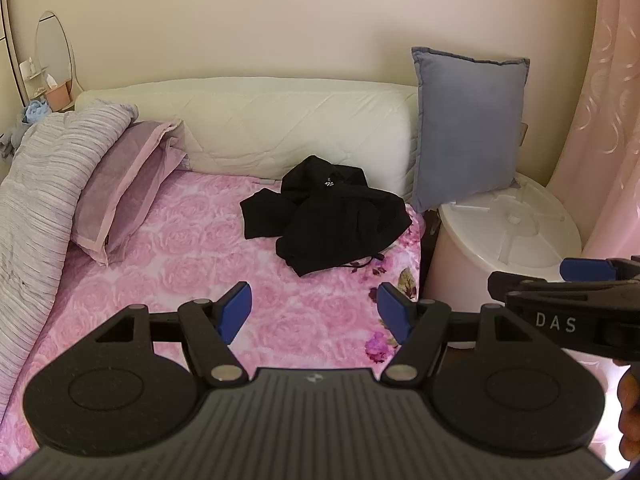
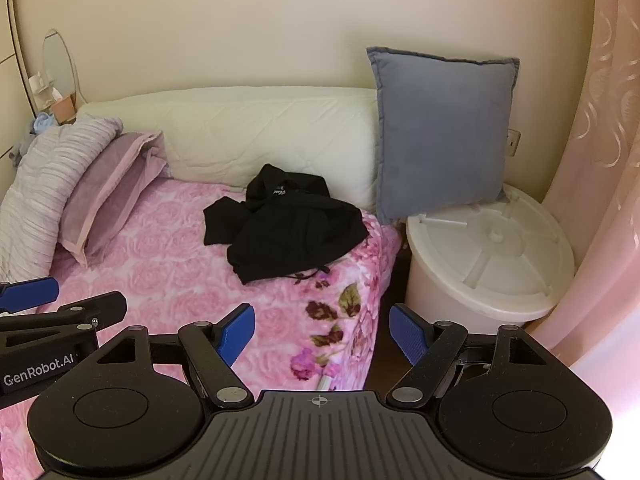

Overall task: Fold clothes
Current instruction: 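Move both grippers toward the crumpled black sweatpants on the bed, then grasp the black sweatpants with the left gripper while the right gripper grasps them too, then lift the sweatpants with both grippers, carry them and drop them onto the bed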

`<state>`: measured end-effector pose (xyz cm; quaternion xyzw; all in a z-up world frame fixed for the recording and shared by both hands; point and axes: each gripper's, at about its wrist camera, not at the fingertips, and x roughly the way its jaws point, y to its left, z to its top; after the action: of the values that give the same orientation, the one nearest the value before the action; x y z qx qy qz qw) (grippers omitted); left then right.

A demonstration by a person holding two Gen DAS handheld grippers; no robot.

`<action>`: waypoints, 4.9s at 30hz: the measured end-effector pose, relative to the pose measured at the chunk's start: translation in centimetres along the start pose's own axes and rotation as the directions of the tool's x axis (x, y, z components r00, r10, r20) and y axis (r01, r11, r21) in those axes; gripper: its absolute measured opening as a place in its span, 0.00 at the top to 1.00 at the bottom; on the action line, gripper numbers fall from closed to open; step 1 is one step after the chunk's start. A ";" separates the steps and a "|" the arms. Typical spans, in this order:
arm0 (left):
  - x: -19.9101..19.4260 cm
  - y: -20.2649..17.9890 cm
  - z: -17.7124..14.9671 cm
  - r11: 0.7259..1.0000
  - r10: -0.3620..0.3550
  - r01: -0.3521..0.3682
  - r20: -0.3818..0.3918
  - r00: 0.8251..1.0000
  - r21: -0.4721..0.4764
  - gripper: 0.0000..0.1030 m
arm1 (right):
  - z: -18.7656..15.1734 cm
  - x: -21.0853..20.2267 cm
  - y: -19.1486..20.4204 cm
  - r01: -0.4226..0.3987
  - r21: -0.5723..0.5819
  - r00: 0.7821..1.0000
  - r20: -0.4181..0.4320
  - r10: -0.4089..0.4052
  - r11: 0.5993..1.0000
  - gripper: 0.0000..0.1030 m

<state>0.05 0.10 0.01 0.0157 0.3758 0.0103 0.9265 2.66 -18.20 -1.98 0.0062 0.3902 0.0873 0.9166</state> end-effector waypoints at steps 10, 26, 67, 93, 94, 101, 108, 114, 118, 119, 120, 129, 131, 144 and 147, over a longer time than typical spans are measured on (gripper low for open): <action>0.8 0.7 -0.1 1.000 0.003 -0.004 -0.010 1.000 -0.009 0.36 | 0.3 0.6 0.5 0.007 0.000 1.000 0.001 -0.007 1.000 0.25; 2.2 1.6 0.4 0.999 0.002 -0.004 -0.040 0.999 -0.048 0.36 | 1.2 1.9 1.0 0.010 -0.019 1.000 -0.016 -0.010 1.000 0.25; 37.3 2.3 4.7 0.974 -0.009 -0.080 -0.389 0.921 -0.211 0.41 | 10.5 35.6 -11.3 -0.030 -0.067 0.955 -0.296 0.008 0.997 0.25; 53.5 7.9 0.0 0.894 -0.180 -0.003 -0.366 0.913 -0.448 0.37 | 10.9 55.3 -14.3 -0.110 -0.001 0.944 -0.315 0.104 0.994 0.25; 53.8 7.9 0.0 0.889 -0.194 0.007 -0.361 0.912 -0.459 0.38 | 10.8 55.5 -13.9 -0.124 -0.014 0.938 -0.327 0.113 0.992 0.25; 53.6 7.3 0.7 0.881 -0.247 0.080 -0.311 0.918 -0.466 0.81 | 11.0 55.4 -13.8 -0.146 0.007 0.925 -0.354 0.139 0.989 0.72; 48.3 7.2 2.6 0.833 -0.308 0.171 -0.185 0.933 -0.526 0.92 | 14.0 51.0 -13.4 -0.257 0.073 0.906 -0.328 0.267 0.964 0.84; 36.5 9.6 4.2 0.761 -0.267 0.238 0.044 0.963 -0.604 0.92 | 19.8 43.0 -10.7 -0.462 0.126 0.862 -0.167 0.478 0.878 0.84; 26.3 12.4 3.4 0.733 -0.132 0.226 0.192 0.972 -0.642 0.92 | 23.0 37.0 -7.0 -0.611 0.076 0.784 -0.083 0.615 0.788 0.84; 23.6 13.2 3.0 0.722 -0.091 0.221 0.226 0.970 -0.656 0.92 | 23.5 35.4 -5.9 -0.650 0.064 0.754 -0.069 0.653 0.757 0.84; 20.8 13.9 2.4 0.710 -0.047 0.214 0.257 0.965 -0.671 0.92 | 23.9 33.9 -4.8 -0.687 0.050 0.723 -0.055 0.689 0.725 0.84; -6.3 18.6 -5.1 0.641 0.335 0.110 0.406 0.850 -0.760 0.92 | 23.4 20.3 9.0 -0.907 -0.070 0.419 -0.057 0.906 0.415 0.84; -11.9 18.7 -7.0 0.632 0.415 0.063 0.407 0.813 -0.772 0.92 | 22.3 17.2 12.8 -0.938 -0.096 0.341 -0.074 0.937 0.333 0.84; -41.9 16.9 -14.6 0.488 0.811 -0.262 0.322 0.488 -0.833 0.92 | 13.0 -5.5 34.0 -0.984 -0.106 -0.113 -0.245 0.963 -0.142 0.84; -47.1 16.4 -13.7 0.458 0.856 -0.332 0.310 0.413 -0.824 0.92 | 11.5 -9.6 36.3 -0.968 -0.083 -0.206 -0.285 0.936 -0.239 0.84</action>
<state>-43.40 15.35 23.61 -0.1595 -0.0724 0.4917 0.8529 -1.30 16.61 15.74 0.1735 0.2747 0.8182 0.4743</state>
